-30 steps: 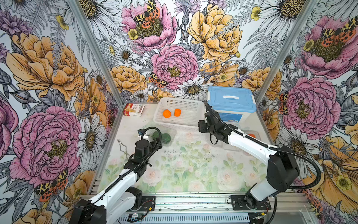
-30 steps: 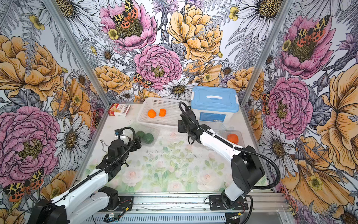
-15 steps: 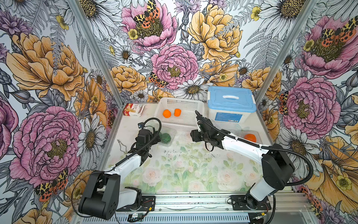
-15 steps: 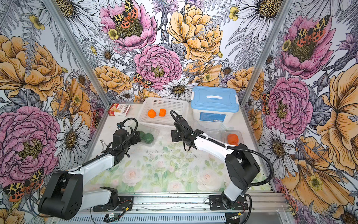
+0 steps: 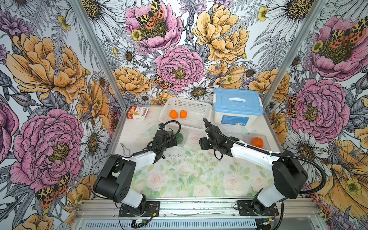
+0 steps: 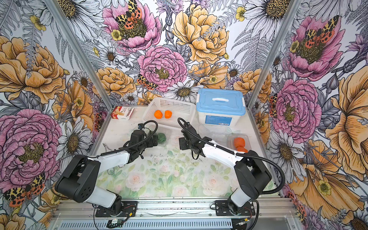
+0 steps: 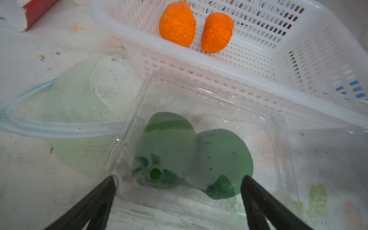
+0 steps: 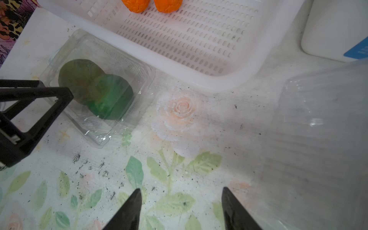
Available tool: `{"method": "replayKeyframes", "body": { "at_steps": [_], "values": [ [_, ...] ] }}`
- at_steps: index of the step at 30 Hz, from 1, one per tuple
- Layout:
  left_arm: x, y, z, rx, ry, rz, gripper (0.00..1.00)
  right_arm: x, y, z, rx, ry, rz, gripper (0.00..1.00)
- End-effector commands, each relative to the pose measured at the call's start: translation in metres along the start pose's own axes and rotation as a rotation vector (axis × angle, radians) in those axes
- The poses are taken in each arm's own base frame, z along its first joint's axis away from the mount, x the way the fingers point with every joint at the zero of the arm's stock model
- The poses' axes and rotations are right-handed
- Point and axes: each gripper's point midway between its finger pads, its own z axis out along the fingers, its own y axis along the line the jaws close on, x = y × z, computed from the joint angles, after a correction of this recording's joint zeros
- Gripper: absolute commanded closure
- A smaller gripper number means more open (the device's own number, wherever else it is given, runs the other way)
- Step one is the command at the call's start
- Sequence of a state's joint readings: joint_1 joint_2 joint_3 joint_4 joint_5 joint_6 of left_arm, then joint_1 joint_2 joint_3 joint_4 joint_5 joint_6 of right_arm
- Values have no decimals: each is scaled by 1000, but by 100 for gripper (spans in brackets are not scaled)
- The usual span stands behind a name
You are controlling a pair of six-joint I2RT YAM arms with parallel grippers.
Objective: Take oranges out of containers
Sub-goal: Move the packing box to the center of the board.
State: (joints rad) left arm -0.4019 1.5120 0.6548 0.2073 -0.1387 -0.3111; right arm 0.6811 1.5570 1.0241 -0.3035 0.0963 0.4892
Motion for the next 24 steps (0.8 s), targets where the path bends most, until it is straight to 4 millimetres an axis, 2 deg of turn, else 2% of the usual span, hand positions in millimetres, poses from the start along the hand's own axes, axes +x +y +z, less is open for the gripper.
{"method": "replayKeyframes", "body": {
  "at_steps": [1,10,16,19,24],
  "values": [
    [14,-22,2,73,45,37,1,-10,-9,-14,21,-58,34,37],
    [44,-50,-9,153,100,102,1,1,-20,-15,39,-45,50,37],
    [68,-72,-33,268,116,204,1,1,-22,-14,45,-41,41,37],
    [70,-77,-46,304,97,224,1,0,-22,-12,48,-40,42,37],
    [53,-69,-61,266,35,217,1,-4,-18,-7,35,-34,44,37]
  ]
}}
